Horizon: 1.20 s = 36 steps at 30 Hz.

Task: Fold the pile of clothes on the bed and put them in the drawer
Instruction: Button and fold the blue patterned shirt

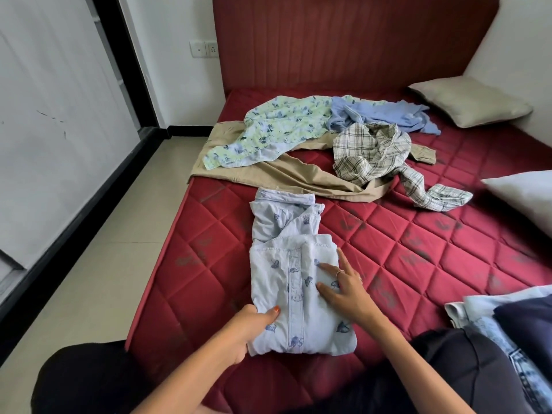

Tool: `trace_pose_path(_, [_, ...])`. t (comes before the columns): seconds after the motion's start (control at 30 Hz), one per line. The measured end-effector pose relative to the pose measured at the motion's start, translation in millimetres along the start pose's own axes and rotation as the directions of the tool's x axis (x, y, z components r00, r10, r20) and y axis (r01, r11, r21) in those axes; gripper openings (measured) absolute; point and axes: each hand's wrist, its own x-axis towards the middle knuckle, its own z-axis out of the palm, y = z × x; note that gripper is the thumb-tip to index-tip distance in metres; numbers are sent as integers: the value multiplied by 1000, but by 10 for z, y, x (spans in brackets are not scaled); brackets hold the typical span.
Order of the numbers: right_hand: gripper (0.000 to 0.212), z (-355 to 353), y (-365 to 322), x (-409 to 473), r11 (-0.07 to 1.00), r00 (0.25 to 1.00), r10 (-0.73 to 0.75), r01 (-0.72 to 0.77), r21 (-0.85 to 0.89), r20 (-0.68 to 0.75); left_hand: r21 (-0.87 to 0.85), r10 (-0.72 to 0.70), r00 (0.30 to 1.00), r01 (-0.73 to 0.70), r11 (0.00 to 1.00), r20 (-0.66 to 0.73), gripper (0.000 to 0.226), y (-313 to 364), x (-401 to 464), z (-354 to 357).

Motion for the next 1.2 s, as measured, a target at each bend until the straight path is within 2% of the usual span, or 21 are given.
trace_pose_path(0.07, [48,-84,-36,8,995,995,-97,98,-30,26,-61,-5,996,11,998,87,49,-18,-113,-46])
trace_pose_path(0.13, [58,-157,-106,17,987,984,-160,162,-17,76,-122,-24,987,43,992,158,37,-48,-301,-97])
trace_pose_path(0.23, [71,-202,-225,-2,987,952,-159,151,52,261,-193,-46,974,89,977,220,24,-38,-627,-211])
trace_pose_path(0.33, [73,-123,-272,-69,991,875,39,-96,94,482,-310,-60,970,134,941,237,18,58,-880,-352])
trace_pose_path(0.43, [79,-83,-343,-219,936,847,116,-268,229,518,-467,-68,963,188,864,261,25,244,-970,-407])
trace_pose_path(0.5, [53,-88,-519,-204,838,931,229,-337,429,285,-601,-68,959,227,766,276,29,400,-908,-425])
trace_pose_path(0.53, [38,-165,-661,-271,693,928,272,-373,617,255,-641,-44,955,229,733,292,29,508,-894,-411])
trace_pose_path(0.57, [32,-288,-867,-401,485,938,292,-312,817,185,-667,-2,953,213,714,303,28,615,-876,-399])
trace_pose_path(0.6, [32,-270,-909,-511,397,929,340,-284,873,148,-693,22,959,187,696,281,25,702,-801,-407])
trace_pose_path(0.63, [33,-208,-846,-582,382,905,398,-313,870,151,-705,38,970,148,694,241,22,822,-778,-390])
trace_pose_path(0.67, [33,-67,-588,-444,340,886,402,-377,861,230,-702,73,978,86,707,194,22,952,-711,-380])
trace_pose_path(0.7, [32,-18,-437,-359,351,840,439,-487,800,318,-682,108,987,2,731,119,23,1038,-558,-417])
trace_pose_path(0.73, [30,38,-348,-251,353,834,427,-510,784,350,-668,144,989,-82,739,37,21,1133,-398,-432])
trace_pose_path(0.77, [32,56,-260,-257,479,877,369,-463,746,308,-627,167,984,-171,760,-66,24,1210,-257,-451])
trace_pose_path(0.8, [43,60,-108,-290,559,911,294,-410,721,290,-607,139,984,-176,775,-108,38,1254,-86,-474])
trace_pose_path(0.83, [62,42,-1,-290,602,913,283,-407,687,293,-594,111,987,-158,789,-115,38,1286,6,-482])
trace_pose_path(0.87, [79,29,44,-283,619,921,250,-390,681,299,-576,96,986,-156,802,-133,28,1272,8,-470])
trace_pose_path(0.93, [93,11,91,-240,572,924,197,-379,727,327,-454,55,995,-86,887,-82,27,1121,77,-415])
trace_pose_path(1.0, [83,-9,103,-212,573,941,143,-331,750,305,-348,48,998,-59,936,-42,39,886,67,-337])
trace_pose_path(1.07, [53,-19,61,-248,657,966,68,-233,717,251,-268,44,996,-61,962,-71,60,660,103,-304])
trace_pose_path(1.2, [51,157,66,-256,806,976,10,-138,576,219,-187,126,986,-144,972,-105,32,440,156,-245])
